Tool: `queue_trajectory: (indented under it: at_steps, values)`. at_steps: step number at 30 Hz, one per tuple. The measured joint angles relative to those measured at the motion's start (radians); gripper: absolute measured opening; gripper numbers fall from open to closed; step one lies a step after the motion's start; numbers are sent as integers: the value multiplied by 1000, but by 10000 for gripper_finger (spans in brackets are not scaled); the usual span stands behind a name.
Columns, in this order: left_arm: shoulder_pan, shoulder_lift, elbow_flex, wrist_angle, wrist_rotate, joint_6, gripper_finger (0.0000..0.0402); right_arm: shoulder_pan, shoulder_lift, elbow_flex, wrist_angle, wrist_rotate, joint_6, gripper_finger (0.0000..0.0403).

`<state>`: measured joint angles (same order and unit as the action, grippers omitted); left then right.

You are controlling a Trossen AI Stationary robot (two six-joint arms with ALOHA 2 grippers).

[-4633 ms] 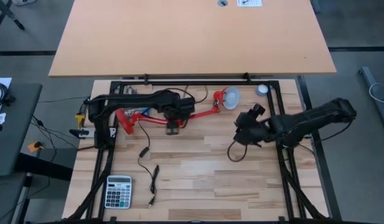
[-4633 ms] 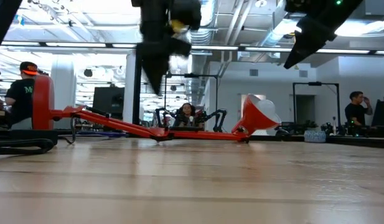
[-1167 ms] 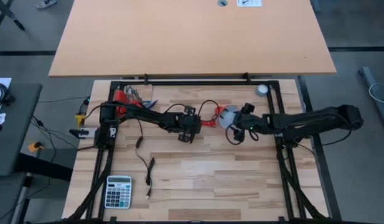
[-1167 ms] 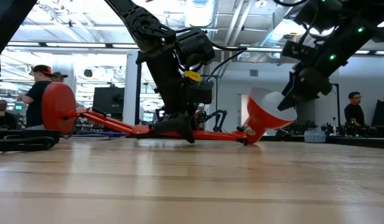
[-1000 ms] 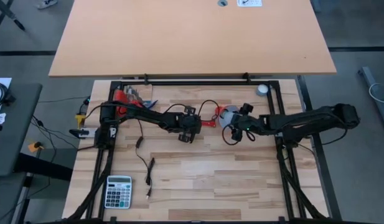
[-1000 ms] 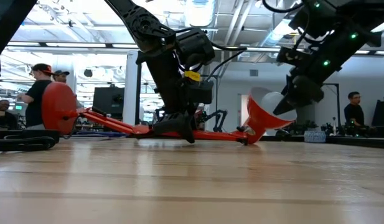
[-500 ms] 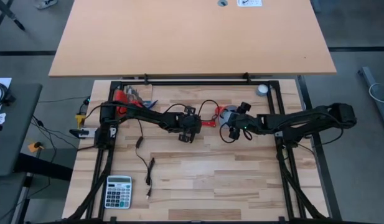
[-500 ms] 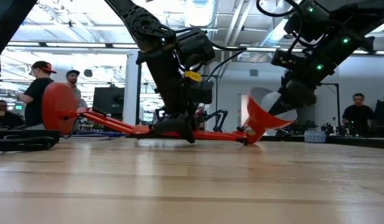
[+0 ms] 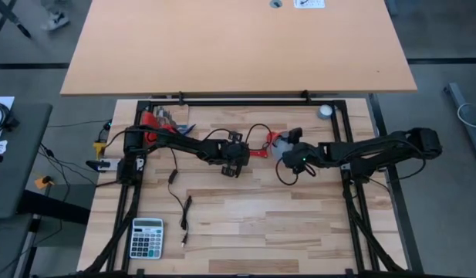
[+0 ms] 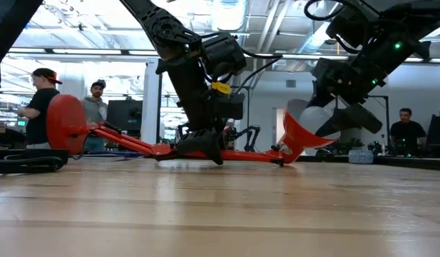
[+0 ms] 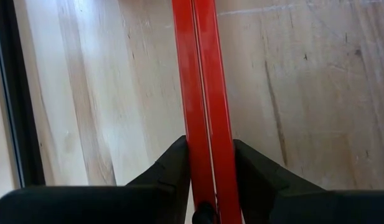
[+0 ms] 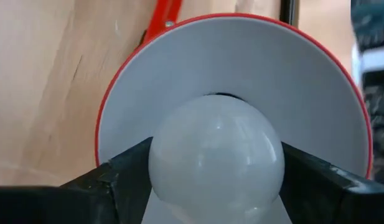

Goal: Screw lightbulb
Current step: Remove the lightbulb from the lamp

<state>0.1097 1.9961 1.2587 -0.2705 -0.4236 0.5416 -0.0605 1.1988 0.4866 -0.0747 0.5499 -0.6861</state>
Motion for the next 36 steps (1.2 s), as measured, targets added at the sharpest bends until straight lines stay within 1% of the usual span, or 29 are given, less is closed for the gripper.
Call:
queue_trajectory:
  at_steps: [4, 6, 9, 15, 18, 22, 25, 27, 29, 30, 33, 36]
  values:
    - [0, 0, 0, 0, 11, -4, 92, 0, 0, 0, 5, 2, -128, 316]
    - [0, 0, 1, 1, 13, -5, 92, 3, 0, 0, 6, 23, -138, 327]
    - [0, 0, 2, 1, 17, -12, 92, 30, -2, 0, 2, 80, -85, 345]
    - [0, 0, 2, 1, 17, -20, 92, 132, -3, 0, -14, 173, 93, 370]
    - [0, 0, 2, 1, 17, -20, 92, 186, -3, 0, -23, 248, 264, 372]
    - [0, 0, 2, 6, 17, -22, 92, 253, -3, 0, -17, 342, 564, 372]
    - [0, 0, 2, 19, 20, -23, 92, 281, -3, 0, -15, 350, 848, 372]
    - [0, 0, 2, 21, 20, -23, 92, 281, -4, 0, -21, 354, 1059, 372]
    - [0, 0, 2, 21, 19, -23, 91, 276, -5, 2, -21, 355, 1221, 372]
    - [1, 0, 2, 21, 20, -23, 91, 275, -5, 2, -21, 358, 1263, 372]
    - [0, 0, 2, 22, 19, -23, 91, 275, -5, 2, -29, 377, 1323, 372]
    - [0, 0, 2, 22, 19, -23, 91, 274, -4, 2, -38, 393, 1332, 372]
